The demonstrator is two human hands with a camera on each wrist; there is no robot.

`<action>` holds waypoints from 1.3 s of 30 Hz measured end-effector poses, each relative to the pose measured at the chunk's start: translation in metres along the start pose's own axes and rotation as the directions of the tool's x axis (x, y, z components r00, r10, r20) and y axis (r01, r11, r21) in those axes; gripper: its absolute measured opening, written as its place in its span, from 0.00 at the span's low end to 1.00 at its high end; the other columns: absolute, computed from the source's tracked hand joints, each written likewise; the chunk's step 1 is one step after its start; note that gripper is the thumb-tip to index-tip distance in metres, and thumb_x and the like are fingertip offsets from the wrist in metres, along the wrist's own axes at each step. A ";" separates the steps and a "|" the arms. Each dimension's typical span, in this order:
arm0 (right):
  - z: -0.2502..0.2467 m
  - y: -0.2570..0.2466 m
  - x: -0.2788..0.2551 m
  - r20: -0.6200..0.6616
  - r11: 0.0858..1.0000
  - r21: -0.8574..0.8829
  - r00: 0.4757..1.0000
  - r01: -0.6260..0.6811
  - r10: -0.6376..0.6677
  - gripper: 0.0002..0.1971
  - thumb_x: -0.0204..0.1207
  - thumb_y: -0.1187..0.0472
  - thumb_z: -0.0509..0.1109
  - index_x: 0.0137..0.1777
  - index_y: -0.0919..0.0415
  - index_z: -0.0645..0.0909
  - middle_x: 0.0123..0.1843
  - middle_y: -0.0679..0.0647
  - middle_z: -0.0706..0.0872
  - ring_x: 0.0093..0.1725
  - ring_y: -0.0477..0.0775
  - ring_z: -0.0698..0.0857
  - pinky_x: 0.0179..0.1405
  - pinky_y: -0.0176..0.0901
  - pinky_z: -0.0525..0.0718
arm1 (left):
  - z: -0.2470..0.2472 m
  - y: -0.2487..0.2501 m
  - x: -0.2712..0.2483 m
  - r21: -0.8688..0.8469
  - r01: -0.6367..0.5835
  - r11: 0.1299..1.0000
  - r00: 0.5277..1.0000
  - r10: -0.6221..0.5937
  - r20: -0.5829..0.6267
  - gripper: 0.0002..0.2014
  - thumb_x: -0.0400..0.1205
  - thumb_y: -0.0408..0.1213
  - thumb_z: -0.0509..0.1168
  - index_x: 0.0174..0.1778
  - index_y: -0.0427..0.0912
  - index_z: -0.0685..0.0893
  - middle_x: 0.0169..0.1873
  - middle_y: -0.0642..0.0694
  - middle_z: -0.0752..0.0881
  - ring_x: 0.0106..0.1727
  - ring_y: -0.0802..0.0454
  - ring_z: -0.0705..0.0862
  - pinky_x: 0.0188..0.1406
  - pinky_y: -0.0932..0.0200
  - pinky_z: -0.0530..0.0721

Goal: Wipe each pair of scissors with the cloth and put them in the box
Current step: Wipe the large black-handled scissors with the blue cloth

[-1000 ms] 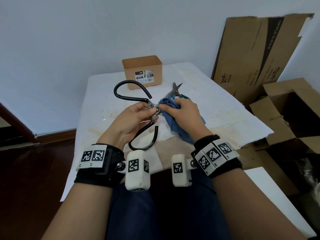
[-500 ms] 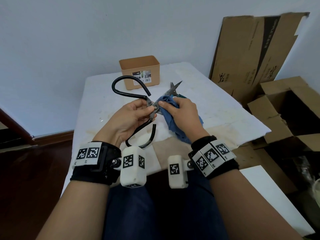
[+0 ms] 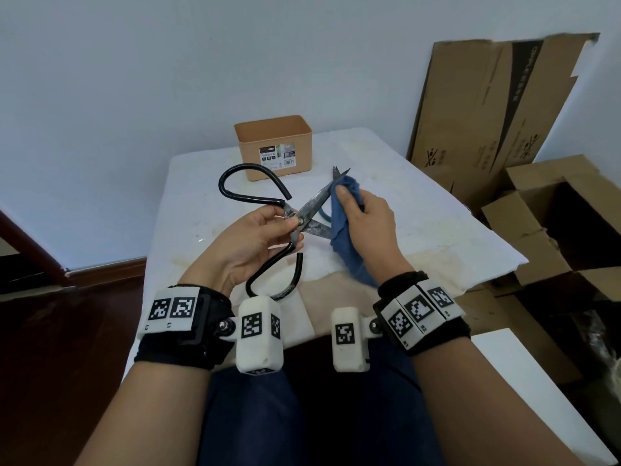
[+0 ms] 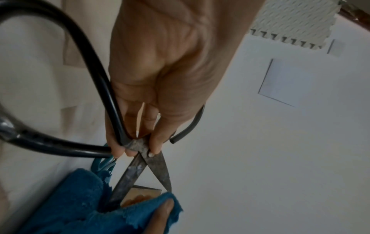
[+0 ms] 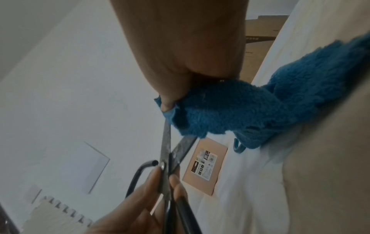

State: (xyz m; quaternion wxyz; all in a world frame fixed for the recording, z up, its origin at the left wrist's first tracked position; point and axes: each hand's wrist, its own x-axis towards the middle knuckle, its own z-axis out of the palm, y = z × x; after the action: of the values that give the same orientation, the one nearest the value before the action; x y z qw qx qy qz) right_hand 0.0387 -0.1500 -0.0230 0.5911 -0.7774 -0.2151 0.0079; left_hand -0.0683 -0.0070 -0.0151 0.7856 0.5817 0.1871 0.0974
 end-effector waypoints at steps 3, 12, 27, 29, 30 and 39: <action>-0.005 0.001 0.003 -0.119 0.998 0.056 0.993 -0.007 0.014 0.25 0.85 0.48 0.62 0.41 0.73 0.75 0.34 0.64 0.76 0.33 0.48 0.70 0.33 0.43 0.67 | -0.004 0.001 0.001 0.010 0.009 1.000 0.999 -0.009 -0.035 0.04 0.83 0.25 0.66 0.47 0.36 0.78 0.40 0.40 0.82 0.31 0.52 0.88 0.44 0.53 0.93; 0.002 -0.002 -0.007 -0.068 0.989 0.103 0.992 0.109 -0.103 0.07 0.79 0.59 0.73 0.51 0.61 0.79 0.45 0.47 0.84 0.44 0.37 0.81 0.42 0.25 0.77 | 0.000 -0.001 0.001 0.022 0.024 0.999 0.998 -0.022 -0.061 0.06 0.83 0.23 0.66 0.42 0.36 0.79 0.39 0.40 0.84 0.31 0.52 0.88 0.43 0.54 0.93; 0.013 -0.009 -0.013 0.190 0.954 -0.133 0.951 0.269 -0.242 0.05 0.76 0.48 0.73 0.47 0.46 0.88 0.47 0.46 0.79 0.50 0.43 0.81 0.61 0.57 0.78 | 0.004 -0.004 0.005 -0.017 0.028 0.999 0.999 -0.028 -0.021 0.05 0.84 0.22 0.64 0.43 0.33 0.80 0.43 0.36 0.85 0.39 0.48 0.88 0.54 0.51 0.91; 0.015 -0.010 -0.012 0.199 0.952 -0.145 0.950 0.272 -0.241 0.04 0.77 0.49 0.73 0.45 0.46 0.87 0.46 0.47 0.80 0.49 0.44 0.81 0.60 0.59 0.78 | 0.004 -0.004 0.005 -0.020 0.030 0.999 0.999 -0.031 -0.018 0.04 0.83 0.21 0.65 0.45 0.32 0.81 0.44 0.36 0.85 0.40 0.47 0.87 0.52 0.53 0.91; 0.015 -0.010 -0.012 0.198 0.949 -0.156 0.950 0.274 -0.242 0.02 0.77 0.51 0.73 0.45 0.47 0.86 0.47 0.47 0.80 0.49 0.45 0.81 0.59 0.60 0.79 | 0.005 -0.005 0.004 -0.015 0.026 1.000 1.000 -0.027 -0.015 0.04 0.83 0.20 0.65 0.46 0.32 0.81 0.42 0.37 0.85 0.38 0.48 0.87 0.50 0.54 0.92; 0.016 -0.006 -0.012 0.097 0.943 -0.200 0.963 0.266 -0.251 0.09 0.75 0.56 0.74 0.40 0.46 0.76 0.45 0.46 0.83 0.45 0.43 0.80 0.58 0.62 0.77 | 0.009 -0.005 0.003 0.008 -0.005 1.000 1.000 0.005 0.000 0.09 0.82 0.19 0.66 0.57 0.30 0.80 0.39 0.39 0.86 0.33 0.53 0.89 0.46 0.56 0.92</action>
State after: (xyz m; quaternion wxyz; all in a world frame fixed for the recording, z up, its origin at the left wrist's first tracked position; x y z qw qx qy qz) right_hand 0.0213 -0.1379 -0.0249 0.4932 -0.7999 -0.3356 -0.0652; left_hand -0.0618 -0.0154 -0.0177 0.7831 0.5852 0.1860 0.0986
